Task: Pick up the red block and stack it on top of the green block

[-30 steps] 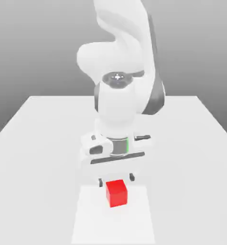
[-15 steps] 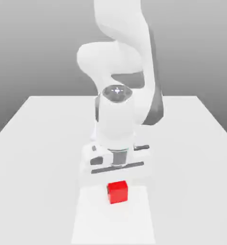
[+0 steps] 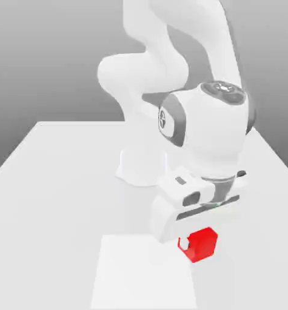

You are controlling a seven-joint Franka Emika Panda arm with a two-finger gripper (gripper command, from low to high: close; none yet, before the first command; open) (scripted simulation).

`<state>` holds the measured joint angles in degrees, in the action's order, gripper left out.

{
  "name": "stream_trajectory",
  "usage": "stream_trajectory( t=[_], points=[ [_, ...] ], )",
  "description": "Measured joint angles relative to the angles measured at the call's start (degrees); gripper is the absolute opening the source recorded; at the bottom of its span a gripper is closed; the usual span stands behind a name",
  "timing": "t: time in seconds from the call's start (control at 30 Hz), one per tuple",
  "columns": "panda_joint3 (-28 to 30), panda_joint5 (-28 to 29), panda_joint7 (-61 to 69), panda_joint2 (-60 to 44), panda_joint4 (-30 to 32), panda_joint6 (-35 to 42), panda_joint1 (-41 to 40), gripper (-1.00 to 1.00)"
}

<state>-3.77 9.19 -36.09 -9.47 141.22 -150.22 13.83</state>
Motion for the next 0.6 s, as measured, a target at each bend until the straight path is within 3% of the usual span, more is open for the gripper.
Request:
stream_trajectory(
  t=[0.33, 0.43, 0.47, 0.6],
  points=[
    [-8.0, -1.6, 2.8, -11.6, -20.7, 9.4, 8.5, -1.00],
    [-7.8, -0.6, 2.3, -17.0, -22.9, 6.3, 10.0, -1.00],
    [-7.3, -0.1, 1.9, -19.0, -23.2, 4.5, 10.5, 1.00],
    [-7.3, -0.1, 1.9, -19.0, -23.2, 4.5, 10.5, 1.00]
  ],
)
